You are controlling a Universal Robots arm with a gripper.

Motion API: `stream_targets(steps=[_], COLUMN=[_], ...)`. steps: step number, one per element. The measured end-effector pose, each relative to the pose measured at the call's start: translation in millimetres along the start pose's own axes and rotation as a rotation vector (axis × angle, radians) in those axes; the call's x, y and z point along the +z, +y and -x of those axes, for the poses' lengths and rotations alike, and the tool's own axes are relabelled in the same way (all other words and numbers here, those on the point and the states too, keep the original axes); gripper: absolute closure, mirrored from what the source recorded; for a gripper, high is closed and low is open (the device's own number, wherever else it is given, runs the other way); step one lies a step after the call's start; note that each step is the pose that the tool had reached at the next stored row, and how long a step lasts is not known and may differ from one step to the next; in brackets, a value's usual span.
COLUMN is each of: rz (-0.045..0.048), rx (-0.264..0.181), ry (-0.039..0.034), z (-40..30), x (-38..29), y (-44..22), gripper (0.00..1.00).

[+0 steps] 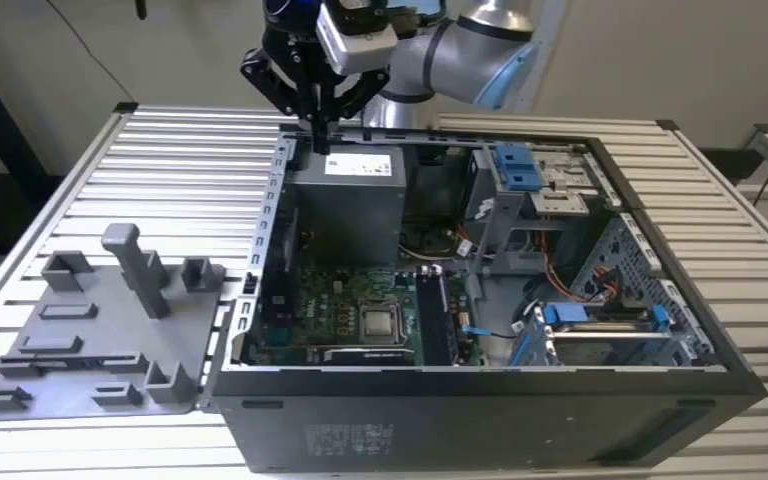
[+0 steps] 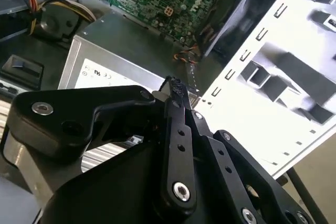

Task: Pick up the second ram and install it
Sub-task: 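Reach for the second ram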

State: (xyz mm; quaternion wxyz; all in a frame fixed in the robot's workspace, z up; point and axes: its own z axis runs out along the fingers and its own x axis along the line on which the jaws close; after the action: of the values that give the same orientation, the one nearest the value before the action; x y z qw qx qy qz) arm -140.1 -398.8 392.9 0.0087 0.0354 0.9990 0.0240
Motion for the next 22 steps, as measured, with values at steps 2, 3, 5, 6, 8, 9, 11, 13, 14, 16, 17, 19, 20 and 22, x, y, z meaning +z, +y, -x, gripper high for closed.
stream_targets(steps=[2,3,5,6,8,9,11,13,14,16,17,19,20,22], rz=[-0.0001,-0.0001,-0.0001,-0.0001,-0.0003,-0.0003,-0.0005,-0.0005,-0.0006,-0.0007,-0.0007,-0.0008,-0.0009,-0.0010], rx=[0.000,0.000,0.000,0.000,0.000,0.000,0.000,0.000,0.000,0.000,0.000,0.000,0.001,0.001], ry=[0.0008,0.0013,0.0023,0.0029,0.0044,0.0050,0.0064,0.0074,0.0081,0.0094,0.0100,0.0114,0.0120,0.0134], z=[-2.7,-3.8,-6.0,-6.9,-8.9,-9.9,-12.0,-14.3,-15.6,-18.1,-19.4,-22.1,-23.4,-25.9], x=[0.0,0.0,0.1,0.1,0.1,0.1,0.0,0.1,0.1,0.1,0.1,0.0,0.0,0.0], y=[-0.2,-0.3,-0.4,-0.5,-0.6,-0.7,-0.9,-1.0,-1.1,-1.3,-1.4,-1.6,-1.7,-1.8], gripper=[0.89,0.89,0.89,0.89,0.89,0.89,0.89,0.89,0.89,0.89,0.89,0.89,0.89,0.89])
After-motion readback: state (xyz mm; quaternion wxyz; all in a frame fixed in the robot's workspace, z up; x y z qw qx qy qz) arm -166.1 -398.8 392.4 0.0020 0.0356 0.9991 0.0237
